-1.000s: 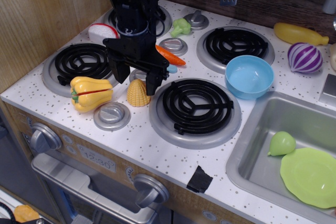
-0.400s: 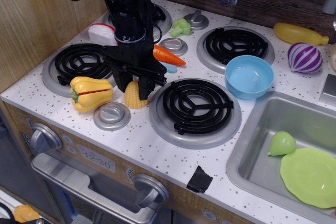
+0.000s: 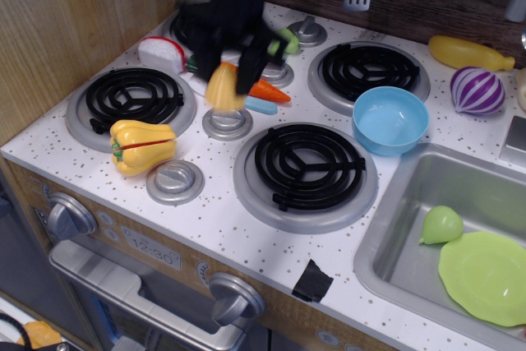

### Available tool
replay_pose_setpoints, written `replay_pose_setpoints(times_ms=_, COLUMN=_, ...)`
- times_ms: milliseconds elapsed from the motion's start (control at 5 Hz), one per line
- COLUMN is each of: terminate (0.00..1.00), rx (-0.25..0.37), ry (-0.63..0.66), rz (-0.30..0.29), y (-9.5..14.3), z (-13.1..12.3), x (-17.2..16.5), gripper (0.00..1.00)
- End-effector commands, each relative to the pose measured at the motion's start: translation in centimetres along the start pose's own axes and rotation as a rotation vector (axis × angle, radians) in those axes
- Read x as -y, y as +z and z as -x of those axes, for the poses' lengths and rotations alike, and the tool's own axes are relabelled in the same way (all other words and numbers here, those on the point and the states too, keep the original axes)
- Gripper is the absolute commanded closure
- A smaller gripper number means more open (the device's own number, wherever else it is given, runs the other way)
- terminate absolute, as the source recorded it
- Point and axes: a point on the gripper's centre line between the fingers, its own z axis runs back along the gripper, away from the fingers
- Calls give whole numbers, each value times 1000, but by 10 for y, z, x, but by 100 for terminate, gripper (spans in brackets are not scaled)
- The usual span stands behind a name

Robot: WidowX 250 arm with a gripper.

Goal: Put corn into bowl

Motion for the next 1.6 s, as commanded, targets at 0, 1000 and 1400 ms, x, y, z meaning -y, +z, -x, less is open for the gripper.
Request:
replay_pose_setpoints(times_ms=0, terminate=0, rx=143, ry=102, rz=63, y=54, z=-20, x=41, gripper=100)
replay_pose_setpoints(times_ms=1000, terminate=0, rx=405, ry=115, rz=255, y=11, z=-69, x=120, gripper=0)
replay_pose_setpoints(times_ms=1400, terminate=0, rx=405, ry=115, rz=255, y=11, z=-69, x=120, gripper=0)
